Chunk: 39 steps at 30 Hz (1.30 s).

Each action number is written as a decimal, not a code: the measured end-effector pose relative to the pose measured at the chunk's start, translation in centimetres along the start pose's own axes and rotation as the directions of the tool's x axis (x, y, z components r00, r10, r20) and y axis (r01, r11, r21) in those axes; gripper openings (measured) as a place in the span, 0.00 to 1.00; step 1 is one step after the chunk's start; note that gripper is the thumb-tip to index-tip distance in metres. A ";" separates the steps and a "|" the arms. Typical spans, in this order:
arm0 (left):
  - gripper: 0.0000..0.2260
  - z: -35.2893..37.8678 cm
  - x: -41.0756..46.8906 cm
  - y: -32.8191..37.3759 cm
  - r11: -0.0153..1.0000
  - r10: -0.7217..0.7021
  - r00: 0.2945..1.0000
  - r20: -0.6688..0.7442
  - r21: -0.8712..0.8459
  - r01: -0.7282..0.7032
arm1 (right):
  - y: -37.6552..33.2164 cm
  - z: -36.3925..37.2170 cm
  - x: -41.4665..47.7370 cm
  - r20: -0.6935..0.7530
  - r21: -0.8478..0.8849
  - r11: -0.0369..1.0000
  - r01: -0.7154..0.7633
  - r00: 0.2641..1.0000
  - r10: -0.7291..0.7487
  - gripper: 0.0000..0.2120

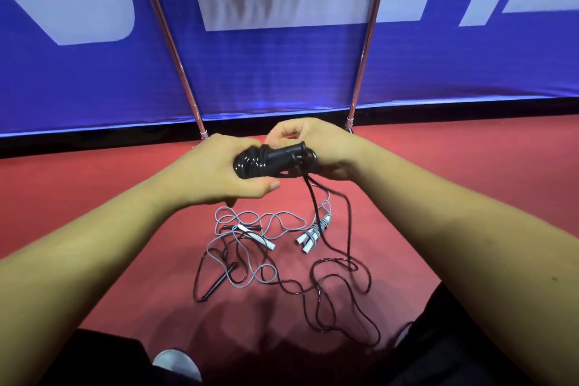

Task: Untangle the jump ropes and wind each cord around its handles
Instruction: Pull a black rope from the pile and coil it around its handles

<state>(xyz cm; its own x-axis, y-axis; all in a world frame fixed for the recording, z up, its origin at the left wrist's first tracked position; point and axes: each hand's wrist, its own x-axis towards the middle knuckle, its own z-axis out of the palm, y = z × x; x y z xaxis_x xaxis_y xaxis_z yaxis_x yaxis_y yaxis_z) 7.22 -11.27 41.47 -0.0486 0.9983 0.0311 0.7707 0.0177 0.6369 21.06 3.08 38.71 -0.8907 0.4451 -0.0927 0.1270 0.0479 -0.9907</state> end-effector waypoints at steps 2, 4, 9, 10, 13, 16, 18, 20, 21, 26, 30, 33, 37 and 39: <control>0.15 -0.1 0.0 0.2 0.994 -0.057 0.995 -0.083 -0.095 0.049 | 1.0 0.4 0.1 0.006 0.083 0.995 -0.058 0.998 0.058 0.11; 0.20 -0.3 0.1 0.3 0.986 -0.107 0.981 -0.159 -0.145 0.084 | 1.8 0.6 0.1 0.024 0.123 0.986 -0.115 0.993 0.113 0.12; 0.15 -1.2 0.9 -0.3 0.935 -0.146 0.943 -0.298 -0.353 0.033 | 2.2 1.2 -0.3 -0.024 -0.045 0.984 -0.174 0.985 0.173 0.18; 0.13 -1.6 1.1 -0.6 0.931 -0.169 0.931 -0.325 -0.363 0.042 | 2.3 1.4 -0.3 -0.048 -0.075 0.981 -0.177 0.984 0.174 0.18; 0.12 -2.9 1.4 -2.4 0.949 -0.226 0.916 -0.332 -0.288 0.130 | 1.7 2.1 -0.7 -0.056 -0.083 0.980 -0.179 0.983 0.175 0.14; 0.17 -3.5 1.4 -4.3 0.955 -0.259 0.933 -0.249 0.075 0.285 | -0.2 3.3 -1.2 -0.028 -0.181 0.968 -0.171 0.985 0.169 0.12; 0.21 -3.1 1.6 -5.0 0.883 -0.271 0.946 -0.180 0.344 0.318 | -1.3 4.0 -1.6 -0.011 -0.387 0.915 -0.109 0.993 0.114 0.12; 0.23 -2.0 1.9 -5.0 0.797 -0.236 0.962 -0.135 0.540 0.271 | -2.1 4.3 -1.9 0.046 -0.531 0.847 -0.020 0.998 0.052 0.12; 0.23 -1.3 2.0 -4.8 0.762 -0.213 0.970 -0.120 0.601 0.242 | -2.4 4.2 -1.9 0.058 -0.566 0.824 0.002 0.998 0.038 0.12; 0.17 0.7 1.9 -3.3 0.700 -0.219 0.975 -0.035 0.690 0.182 | -3.2 2.6 -1.6 0.047 -0.676 0.731 0.092 0.996 -0.082 0.08; 0.15 1.6 1.6 -1.5 0.738 -0.171 0.981 0.092 0.672 0.066 | -3.2 1.4 -1.3 -0.011 -0.700 0.705 0.110 0.986 -0.165 0.10; 0.22 2.5 1.3 0.0 0.854 -0.176 0.979 0.106 0.512 0.098 | -3.1 0.8 -1.2 -0.046 -0.662 0.743 0.100 0.984 -0.173 0.10; 0.24 2.5 1.0 0.5 0.942 -0.223 0.971 0.085 0.276 0.192 | -3.2 0.0 -1.3 -0.095 -0.576 0.814 0.067 0.984 -0.149 0.09; 0.20 2.4 0.9 0.6 0.955 -0.199 0.976 0.084 0.239 0.174 | -3.1 -0.6 -1.4 -0.121 -0.540 0.840 0.045 0.984 -0.131 0.10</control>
<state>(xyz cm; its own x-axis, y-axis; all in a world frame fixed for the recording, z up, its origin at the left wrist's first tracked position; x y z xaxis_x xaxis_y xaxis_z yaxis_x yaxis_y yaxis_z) 9.18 -10.24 40.07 -0.1469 0.9759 -0.1611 0.8797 0.2034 0.4299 22.17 2.79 41.95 -0.8400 0.5402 0.0504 0.3024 0.5433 -0.7832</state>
